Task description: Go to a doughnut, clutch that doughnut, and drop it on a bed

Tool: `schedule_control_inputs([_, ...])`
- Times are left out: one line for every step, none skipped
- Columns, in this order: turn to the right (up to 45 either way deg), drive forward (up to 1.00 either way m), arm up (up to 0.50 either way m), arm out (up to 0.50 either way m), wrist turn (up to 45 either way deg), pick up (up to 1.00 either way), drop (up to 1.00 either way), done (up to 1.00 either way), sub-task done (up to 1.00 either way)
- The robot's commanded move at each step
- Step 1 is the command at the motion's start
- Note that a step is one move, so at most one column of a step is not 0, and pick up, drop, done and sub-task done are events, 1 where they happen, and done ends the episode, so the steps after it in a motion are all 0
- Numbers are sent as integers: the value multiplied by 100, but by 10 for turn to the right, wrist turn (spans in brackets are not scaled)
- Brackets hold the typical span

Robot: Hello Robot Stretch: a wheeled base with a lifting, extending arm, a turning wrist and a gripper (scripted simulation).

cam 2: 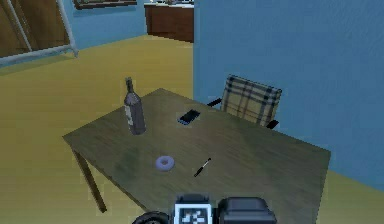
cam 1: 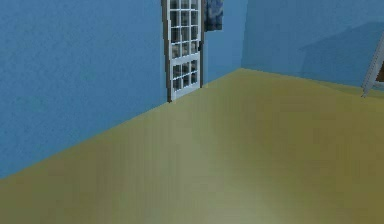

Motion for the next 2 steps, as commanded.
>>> schedule_control_inputs([0, 0, 0, 32, 0, 0, 0, 0, 0])
schedule_control_inputs([0, 0, 0, 0, 450, 0, 0, 0, 0])
